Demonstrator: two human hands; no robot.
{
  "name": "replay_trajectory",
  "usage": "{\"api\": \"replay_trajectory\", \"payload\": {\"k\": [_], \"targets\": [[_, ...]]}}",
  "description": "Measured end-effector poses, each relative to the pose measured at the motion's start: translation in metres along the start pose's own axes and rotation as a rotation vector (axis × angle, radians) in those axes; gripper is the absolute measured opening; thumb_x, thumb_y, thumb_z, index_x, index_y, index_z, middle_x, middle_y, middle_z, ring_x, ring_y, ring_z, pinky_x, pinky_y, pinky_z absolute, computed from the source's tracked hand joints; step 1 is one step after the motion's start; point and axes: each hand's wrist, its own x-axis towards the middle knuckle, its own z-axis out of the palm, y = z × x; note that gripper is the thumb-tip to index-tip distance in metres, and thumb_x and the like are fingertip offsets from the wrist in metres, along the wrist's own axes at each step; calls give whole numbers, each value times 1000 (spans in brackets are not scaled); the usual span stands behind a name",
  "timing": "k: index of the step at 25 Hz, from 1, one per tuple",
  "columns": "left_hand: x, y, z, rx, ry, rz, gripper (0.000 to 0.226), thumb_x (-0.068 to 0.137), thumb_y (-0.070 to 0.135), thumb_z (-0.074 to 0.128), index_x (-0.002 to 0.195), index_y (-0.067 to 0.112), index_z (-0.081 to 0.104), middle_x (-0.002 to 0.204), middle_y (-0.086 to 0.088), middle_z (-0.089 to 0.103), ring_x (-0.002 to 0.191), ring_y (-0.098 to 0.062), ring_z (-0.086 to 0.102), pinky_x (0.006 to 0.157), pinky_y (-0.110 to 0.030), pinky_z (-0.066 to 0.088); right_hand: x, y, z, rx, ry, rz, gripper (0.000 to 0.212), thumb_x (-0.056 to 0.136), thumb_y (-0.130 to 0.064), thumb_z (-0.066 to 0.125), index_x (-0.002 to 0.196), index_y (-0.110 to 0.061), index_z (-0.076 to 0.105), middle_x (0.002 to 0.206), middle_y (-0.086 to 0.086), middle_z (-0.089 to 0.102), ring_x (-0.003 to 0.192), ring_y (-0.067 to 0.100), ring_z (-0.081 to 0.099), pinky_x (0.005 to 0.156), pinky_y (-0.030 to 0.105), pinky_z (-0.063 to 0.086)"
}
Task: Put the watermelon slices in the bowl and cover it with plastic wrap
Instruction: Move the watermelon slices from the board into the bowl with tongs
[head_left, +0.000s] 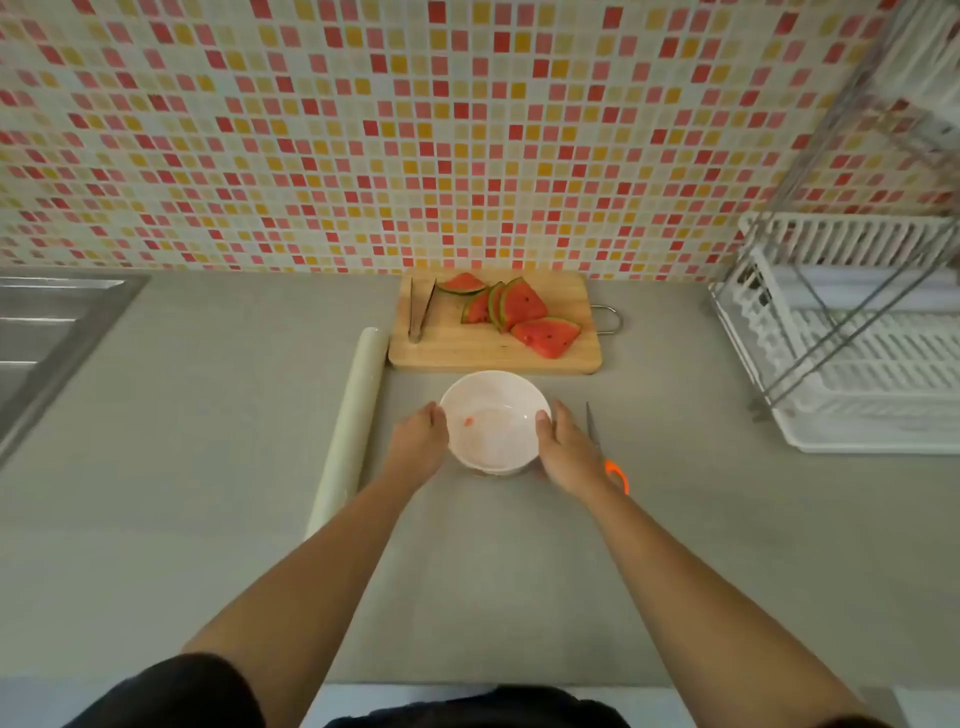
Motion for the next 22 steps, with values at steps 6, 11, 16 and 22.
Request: {"api": "replay_trajectory", "payload": {"k": [6, 11, 16, 22], "targets": [[6, -5, 9, -55, 31, -1, 31, 100, 18, 29, 91, 3, 55, 76, -17, 63, 59, -34, 66, 59, -38, 59, 6, 11, 17, 188, 86, -39, 38, 100, -31, 26, 132, -21, 45, 118, 5, 62, 103, 23, 56, 73, 19, 37], [5, -5, 11, -15, 55, 36, 31, 101, 17, 30, 100, 2, 57, 74, -17, 68, 61, -32, 68, 60, -36, 58, 10, 14, 19, 270, 104, -29, 37, 99, -28, 26, 127, -22, 49, 103, 1, 61, 80, 5, 54, 55, 3, 38], [12, -2, 11, -54, 49, 19, 32, 101, 16, 30, 102, 4, 60, 74, -13, 68, 64, -29, 70, 63, -39, 59, 18, 12, 15, 274, 108, -22, 35, 100, -27, 27, 121, -17, 53, 93, -6, 58, 79, 8, 53, 57, 3, 37], [46, 12, 10, -75, 48, 33, 33, 100, 17, 31, 100, 3, 60, 71, -14, 68, 65, -31, 70, 68, -41, 59, 53, 6, 9, 263, 128, -1, 37, 98, -32, 27, 119, -22, 55, 96, -6, 60, 88, 12, 52, 74, 23, 33]]}}
